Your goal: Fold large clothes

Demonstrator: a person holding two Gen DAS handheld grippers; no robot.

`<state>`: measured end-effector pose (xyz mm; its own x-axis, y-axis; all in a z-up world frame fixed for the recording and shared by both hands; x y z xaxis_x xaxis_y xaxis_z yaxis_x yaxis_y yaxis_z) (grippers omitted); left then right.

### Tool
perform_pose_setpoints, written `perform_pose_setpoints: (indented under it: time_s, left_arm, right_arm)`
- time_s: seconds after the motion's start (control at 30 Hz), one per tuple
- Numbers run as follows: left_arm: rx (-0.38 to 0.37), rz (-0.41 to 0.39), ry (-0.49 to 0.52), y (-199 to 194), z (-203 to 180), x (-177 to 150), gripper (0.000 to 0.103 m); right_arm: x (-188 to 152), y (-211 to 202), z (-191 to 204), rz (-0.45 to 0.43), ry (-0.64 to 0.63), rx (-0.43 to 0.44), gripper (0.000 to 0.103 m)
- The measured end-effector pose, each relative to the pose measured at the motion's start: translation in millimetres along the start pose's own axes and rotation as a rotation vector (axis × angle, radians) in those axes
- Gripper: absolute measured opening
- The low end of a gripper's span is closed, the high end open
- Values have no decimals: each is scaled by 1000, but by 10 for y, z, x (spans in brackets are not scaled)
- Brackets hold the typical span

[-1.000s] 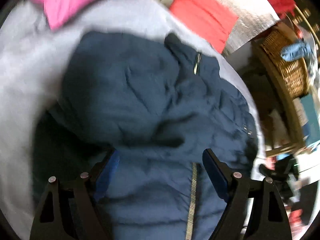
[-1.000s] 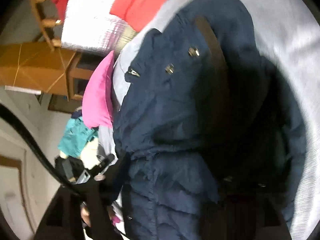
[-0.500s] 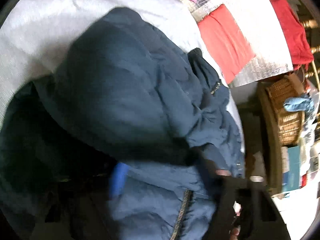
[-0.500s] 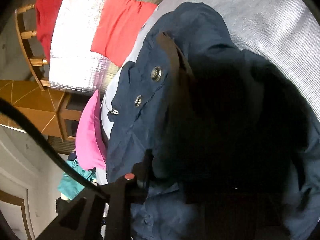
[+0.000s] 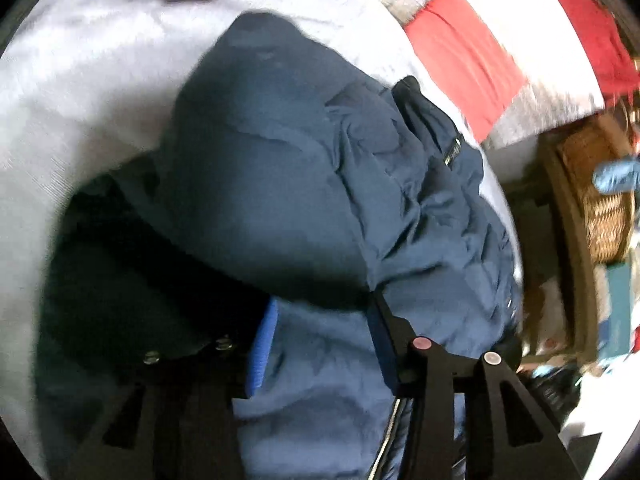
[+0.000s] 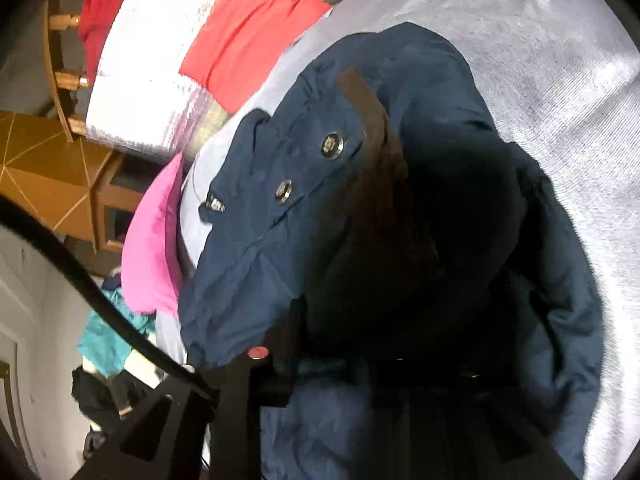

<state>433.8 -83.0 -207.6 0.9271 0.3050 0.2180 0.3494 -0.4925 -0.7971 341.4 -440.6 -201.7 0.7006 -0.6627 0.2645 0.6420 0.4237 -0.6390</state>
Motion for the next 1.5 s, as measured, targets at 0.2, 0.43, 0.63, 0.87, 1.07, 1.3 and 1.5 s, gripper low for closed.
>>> perform_pose_setpoints:
  time_s: [0.2,0.43,0.63,0.87,1.07,1.3,1.5]
  left_arm:
    - [-34,-24,88,-484,61,19,65]
    - [20,-250,6,-871,449,311,80]
    - [40,-235,-106,-633,851,509,80]
    - [-19,-202,-112,-331,864,582,80]
    - [-43,-202,-40,-228,697,561,79]
    - [-68,-273,25,-369,529,532,63]
    - [51,-208,26,-198,639,516,66]
  right_arm:
    - [57,-439,4,16,-79,31,40]
    - [258,-785,-261,-185,-19,-60,66]
    - [482,-577,-437,-201,-12,-143,66]
    - [545,-334,-548,-153,-20,-152,66]
    - [484,-254,-437,-150,-66,-105,33]
    - [392,-418,-60,-224,-207,-122,27]
    - [432,-182,-349,-144,-110,-176,30]
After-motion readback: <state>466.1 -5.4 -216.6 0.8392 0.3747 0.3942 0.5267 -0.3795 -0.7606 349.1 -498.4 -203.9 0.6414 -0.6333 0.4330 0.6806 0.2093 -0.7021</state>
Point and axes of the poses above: each gripper's, at about its wrist camera, not at the fingertips, and y roughly the way its jaws point, z to its left, x to its top, the point moved 1 cm from there along y, roughly the way its jaws point, and after that the axes turned 6 degrees about -y, right-handed, at the moved point
